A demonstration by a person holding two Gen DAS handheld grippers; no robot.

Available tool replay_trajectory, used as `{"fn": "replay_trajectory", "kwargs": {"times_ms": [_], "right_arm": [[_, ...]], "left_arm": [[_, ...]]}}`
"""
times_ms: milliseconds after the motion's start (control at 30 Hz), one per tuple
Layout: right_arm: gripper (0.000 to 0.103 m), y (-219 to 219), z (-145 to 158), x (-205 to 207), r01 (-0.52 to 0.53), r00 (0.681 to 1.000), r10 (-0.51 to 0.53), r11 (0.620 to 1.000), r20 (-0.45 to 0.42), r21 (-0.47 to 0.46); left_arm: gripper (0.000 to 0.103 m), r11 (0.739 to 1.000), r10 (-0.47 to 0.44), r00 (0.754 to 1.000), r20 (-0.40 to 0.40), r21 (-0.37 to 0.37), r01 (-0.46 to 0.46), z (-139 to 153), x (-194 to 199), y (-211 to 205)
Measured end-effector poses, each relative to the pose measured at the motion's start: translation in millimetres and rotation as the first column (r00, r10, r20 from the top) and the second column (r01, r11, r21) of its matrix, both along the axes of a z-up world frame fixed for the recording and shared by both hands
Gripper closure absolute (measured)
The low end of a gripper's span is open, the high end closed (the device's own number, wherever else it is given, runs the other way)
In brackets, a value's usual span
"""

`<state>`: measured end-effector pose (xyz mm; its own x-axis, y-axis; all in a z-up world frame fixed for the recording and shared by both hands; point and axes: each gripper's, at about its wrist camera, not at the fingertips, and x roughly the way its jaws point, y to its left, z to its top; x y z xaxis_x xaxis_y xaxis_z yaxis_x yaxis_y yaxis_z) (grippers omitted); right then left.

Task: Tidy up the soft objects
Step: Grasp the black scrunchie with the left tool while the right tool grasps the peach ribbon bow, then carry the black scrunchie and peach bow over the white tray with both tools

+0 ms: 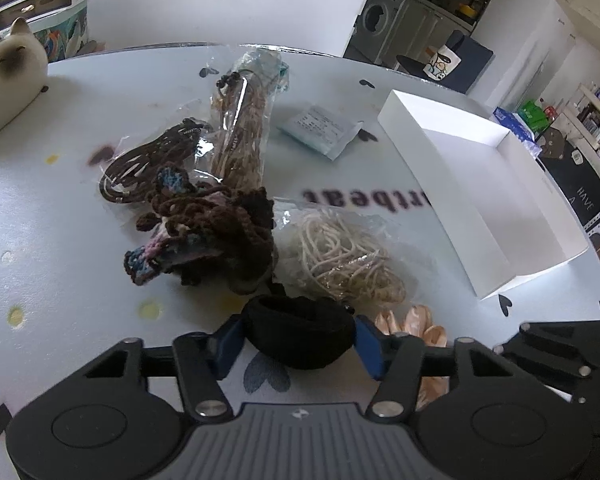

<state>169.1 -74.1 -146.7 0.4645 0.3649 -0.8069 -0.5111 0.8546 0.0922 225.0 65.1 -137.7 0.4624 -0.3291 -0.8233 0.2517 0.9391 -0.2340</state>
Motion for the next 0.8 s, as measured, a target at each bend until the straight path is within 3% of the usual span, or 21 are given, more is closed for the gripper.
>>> {"fn": "replay_trajectory", "kwargs": {"times_ms": [67, 167, 500, 800], "right_arm": [[0.073, -3, 2, -3, 0.007, 1.0, -0.007, 1.0, -0.006, 0.01], [0.075, -7, 2, -5, 0.02, 1.0, -0.019, 1.0, -0.015, 0.017], [0.082, -12, 7, -13, 0.029, 1.0, -0.029, 0.999, -0.005, 0.039], [0.084, -22, 36, -19, 0.081, 0.993, -0.087, 0.993, 0.075, 0.087]], "left_arm": [[0.058, 1.0, -0.009, 1.0, 0.006, 0.012, 0.009, 0, 0, -2], [0.079, 1.0, 0.003, 1.0, 0.005, 0.025, -0.003, 0, -1, -3], [0.088, 1.0, 0.013, 1.0, 0.014, 0.007, -0.014, 8, -17, 1], [0.088, 0.997, 0.076, 0.991, 0.111, -0.033, -0.073, 42, -38, 18]]}}
